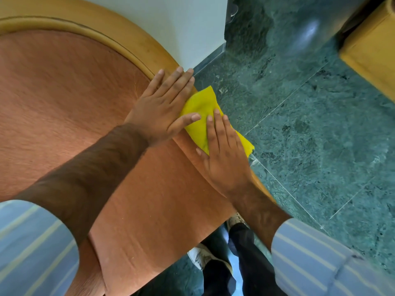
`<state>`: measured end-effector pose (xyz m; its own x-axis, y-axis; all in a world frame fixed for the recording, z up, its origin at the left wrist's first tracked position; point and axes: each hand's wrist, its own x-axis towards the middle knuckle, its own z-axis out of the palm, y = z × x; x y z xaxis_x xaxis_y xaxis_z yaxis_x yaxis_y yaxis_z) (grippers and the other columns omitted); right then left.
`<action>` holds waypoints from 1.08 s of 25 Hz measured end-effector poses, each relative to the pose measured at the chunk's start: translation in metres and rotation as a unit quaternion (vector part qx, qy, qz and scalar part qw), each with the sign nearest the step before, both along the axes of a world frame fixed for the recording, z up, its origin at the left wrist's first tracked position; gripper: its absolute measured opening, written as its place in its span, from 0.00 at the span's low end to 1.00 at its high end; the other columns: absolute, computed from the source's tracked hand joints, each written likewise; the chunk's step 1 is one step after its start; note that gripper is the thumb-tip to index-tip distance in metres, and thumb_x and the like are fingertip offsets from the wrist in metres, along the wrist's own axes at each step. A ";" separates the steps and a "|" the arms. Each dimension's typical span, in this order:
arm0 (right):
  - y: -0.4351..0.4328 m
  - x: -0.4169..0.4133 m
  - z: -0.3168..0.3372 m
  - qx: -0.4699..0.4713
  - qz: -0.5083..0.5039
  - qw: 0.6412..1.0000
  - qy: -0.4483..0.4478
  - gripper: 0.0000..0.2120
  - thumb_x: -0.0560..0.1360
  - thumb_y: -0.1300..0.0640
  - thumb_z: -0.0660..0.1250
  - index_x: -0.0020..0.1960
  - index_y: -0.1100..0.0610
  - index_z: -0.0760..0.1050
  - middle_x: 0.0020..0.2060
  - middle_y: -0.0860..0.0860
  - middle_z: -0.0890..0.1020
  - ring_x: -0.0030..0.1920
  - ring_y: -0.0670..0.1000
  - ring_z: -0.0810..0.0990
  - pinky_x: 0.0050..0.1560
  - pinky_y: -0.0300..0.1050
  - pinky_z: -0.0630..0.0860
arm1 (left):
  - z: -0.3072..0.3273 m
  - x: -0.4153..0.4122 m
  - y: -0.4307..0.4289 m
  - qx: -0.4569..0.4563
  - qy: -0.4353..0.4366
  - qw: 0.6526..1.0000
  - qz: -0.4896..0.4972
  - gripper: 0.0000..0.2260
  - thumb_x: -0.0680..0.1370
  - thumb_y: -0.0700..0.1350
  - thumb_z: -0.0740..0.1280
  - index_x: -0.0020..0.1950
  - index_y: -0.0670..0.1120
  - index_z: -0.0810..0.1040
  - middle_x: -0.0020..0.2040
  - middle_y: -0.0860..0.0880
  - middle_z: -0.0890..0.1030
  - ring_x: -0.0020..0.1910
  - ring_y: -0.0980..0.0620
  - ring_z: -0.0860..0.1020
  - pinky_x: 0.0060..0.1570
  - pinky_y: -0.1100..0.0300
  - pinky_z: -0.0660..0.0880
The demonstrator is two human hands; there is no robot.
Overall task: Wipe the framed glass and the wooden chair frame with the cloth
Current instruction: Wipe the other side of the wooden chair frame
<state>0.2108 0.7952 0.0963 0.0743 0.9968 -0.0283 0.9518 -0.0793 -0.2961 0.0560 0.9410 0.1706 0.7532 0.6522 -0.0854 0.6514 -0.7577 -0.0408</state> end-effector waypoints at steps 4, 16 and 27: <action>-0.097 0.038 -0.004 -0.080 0.027 0.995 -0.056 0.35 0.85 0.40 0.50 0.84 0.59 0.46 0.84 0.58 0.52 0.84 0.60 0.52 0.78 0.61 0.66 | 0.001 0.000 -0.001 -0.004 0.002 1.000 0.002 0.41 0.81 0.68 0.38 0.85 0.42 0.51 0.86 0.44 0.53 0.86 0.45 0.48 0.83 0.41 0.46; -0.027 -0.005 0.007 -0.096 -0.055 0.993 -0.034 0.37 0.85 0.40 0.51 0.83 0.63 0.48 0.84 0.61 0.52 0.84 0.62 0.53 0.80 0.62 0.61 | 0.001 -0.002 -0.003 -0.003 0.008 1.000 0.010 0.42 0.81 0.69 0.38 0.85 0.41 0.52 0.86 0.44 0.54 0.86 0.46 0.49 0.83 0.41 0.47; -0.015 0.064 0.021 -0.151 -0.309 0.863 0.370 0.42 0.72 0.28 0.65 0.76 0.55 0.69 0.72 0.56 0.77 0.72 0.57 0.75 0.70 0.56 0.71 | -0.002 0.045 -0.069 -0.048 -0.343 0.881 0.324 0.25 0.76 0.53 0.73 0.65 0.37 0.77 0.64 0.36 0.77 0.63 0.37 0.77 0.65 0.47 0.73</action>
